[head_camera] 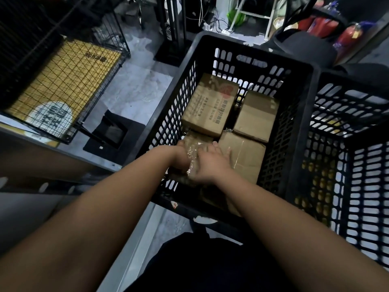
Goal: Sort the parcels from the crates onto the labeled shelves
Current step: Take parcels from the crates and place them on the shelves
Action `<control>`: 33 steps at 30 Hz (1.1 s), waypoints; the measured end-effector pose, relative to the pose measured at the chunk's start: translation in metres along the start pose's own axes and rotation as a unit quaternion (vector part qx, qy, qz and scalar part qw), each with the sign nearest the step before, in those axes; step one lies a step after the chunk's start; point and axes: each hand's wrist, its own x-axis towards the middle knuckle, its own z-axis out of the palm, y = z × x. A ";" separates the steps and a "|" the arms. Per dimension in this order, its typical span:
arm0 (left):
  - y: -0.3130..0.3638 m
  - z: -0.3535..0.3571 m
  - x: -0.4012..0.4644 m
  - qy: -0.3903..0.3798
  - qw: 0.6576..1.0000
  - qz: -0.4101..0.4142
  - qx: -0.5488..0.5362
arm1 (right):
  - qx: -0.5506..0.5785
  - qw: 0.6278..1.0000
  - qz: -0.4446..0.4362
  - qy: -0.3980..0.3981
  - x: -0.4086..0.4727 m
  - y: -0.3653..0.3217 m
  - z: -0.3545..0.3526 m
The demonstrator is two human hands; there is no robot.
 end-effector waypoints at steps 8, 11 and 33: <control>0.026 -0.026 -0.087 0.056 0.969 0.048 -0.237 | 0.356 0.934 0.033 0.007 -0.005 0.035 -0.047; 0.024 -0.028 -0.100 0.080 0.951 0.051 -0.295 | 0.556 0.823 0.112 0.008 -0.007 0.043 -0.046; 0.104 0.004 -0.213 0.279 0.770 0.285 -0.498 | 0.699 0.694 0.010 0.174 -0.130 0.092 -0.136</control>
